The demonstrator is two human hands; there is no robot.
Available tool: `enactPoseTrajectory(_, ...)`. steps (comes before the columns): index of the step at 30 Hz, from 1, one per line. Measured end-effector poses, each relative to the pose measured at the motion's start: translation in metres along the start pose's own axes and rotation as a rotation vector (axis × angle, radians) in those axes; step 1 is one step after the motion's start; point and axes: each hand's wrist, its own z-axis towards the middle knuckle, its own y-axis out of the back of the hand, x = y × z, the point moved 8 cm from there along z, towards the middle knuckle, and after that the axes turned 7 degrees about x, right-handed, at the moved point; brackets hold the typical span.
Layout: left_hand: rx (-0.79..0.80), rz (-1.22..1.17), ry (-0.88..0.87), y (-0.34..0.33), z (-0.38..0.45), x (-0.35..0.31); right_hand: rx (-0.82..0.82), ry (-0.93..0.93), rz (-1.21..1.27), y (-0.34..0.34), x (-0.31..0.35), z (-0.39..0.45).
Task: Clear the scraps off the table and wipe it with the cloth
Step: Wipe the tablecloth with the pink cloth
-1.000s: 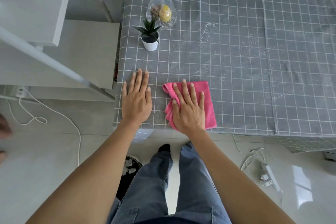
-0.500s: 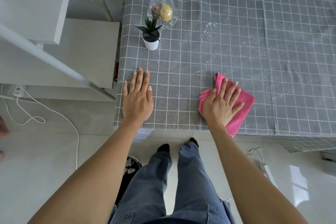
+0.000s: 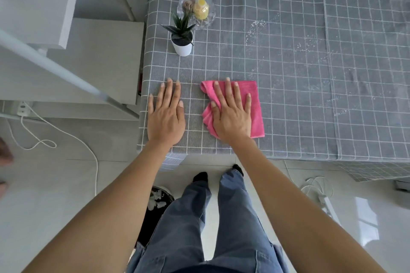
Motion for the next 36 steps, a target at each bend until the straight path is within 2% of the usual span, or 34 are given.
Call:
enactPoseTrajectory(6,0.010,-0.005,-0.001,-0.001,0.000,0.000,-0.041,-0.228,0.010,0.021,-0.099,-0.009)
enactPoseTrajectory(11,0.006,0.010,0.017,-0.001,0.000,0.001,-0.048,-0.303,0.049,0.022,-0.098,-0.010)
enactPoseTrajectory(19,0.005,0.002,0.020,-0.002,0.000,0.000,0.024,0.027,-0.012,-0.003,0.026,0.000)
enactPoseTrajectory(24,0.005,0.007,0.014,-0.002,0.001,0.000,-0.001,0.119,-0.033,0.003,0.004,-0.004)
enactPoseTrajectory(32,0.036,0.010,0.012,0.000,0.000,-0.001,-0.057,-0.276,0.024,0.032,-0.140,-0.019)
enactPoseTrajectory(36,0.038,-0.001,0.031,-0.001,0.003,-0.001,-0.088,-0.417,0.106,0.034,-0.154,-0.022)
